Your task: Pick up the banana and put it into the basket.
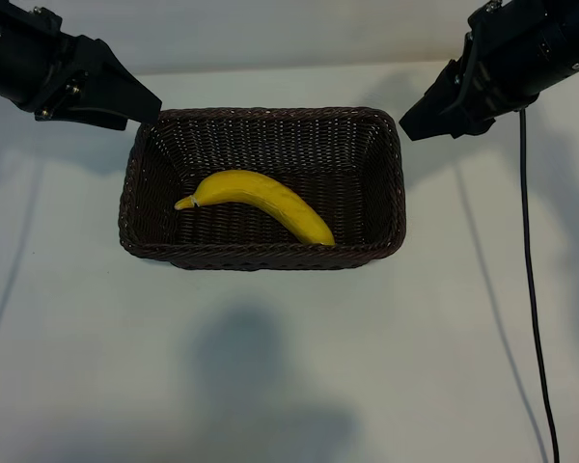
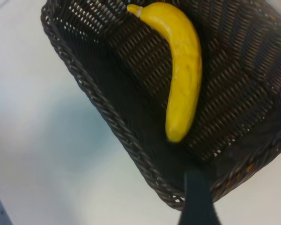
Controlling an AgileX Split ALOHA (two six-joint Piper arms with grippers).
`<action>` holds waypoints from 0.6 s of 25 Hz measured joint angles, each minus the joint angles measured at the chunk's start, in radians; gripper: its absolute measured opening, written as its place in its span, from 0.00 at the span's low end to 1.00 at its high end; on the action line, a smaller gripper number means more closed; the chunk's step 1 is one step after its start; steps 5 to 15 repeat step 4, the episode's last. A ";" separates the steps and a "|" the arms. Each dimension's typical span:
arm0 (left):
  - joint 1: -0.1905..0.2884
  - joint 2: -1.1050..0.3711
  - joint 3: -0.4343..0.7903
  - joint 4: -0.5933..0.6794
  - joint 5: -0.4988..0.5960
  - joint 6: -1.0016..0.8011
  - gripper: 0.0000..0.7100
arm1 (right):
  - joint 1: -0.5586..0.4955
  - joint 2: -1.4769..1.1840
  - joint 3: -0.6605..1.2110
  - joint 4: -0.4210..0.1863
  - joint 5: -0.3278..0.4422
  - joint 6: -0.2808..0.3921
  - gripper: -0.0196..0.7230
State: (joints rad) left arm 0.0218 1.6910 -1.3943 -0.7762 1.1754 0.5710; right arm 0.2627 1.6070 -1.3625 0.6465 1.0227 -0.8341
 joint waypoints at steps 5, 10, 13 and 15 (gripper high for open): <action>0.000 0.000 0.000 0.000 0.000 0.000 0.81 | 0.000 0.000 0.000 0.003 0.000 0.000 0.68; 0.000 0.000 0.000 0.000 0.000 0.000 0.81 | 0.000 0.000 0.000 0.003 0.000 0.000 0.68; 0.000 0.000 0.000 0.000 0.000 0.000 0.81 | 0.000 0.000 0.000 0.003 0.000 0.000 0.68; 0.000 0.000 0.000 0.000 0.000 0.000 0.81 | 0.000 0.000 0.000 0.003 0.000 0.000 0.68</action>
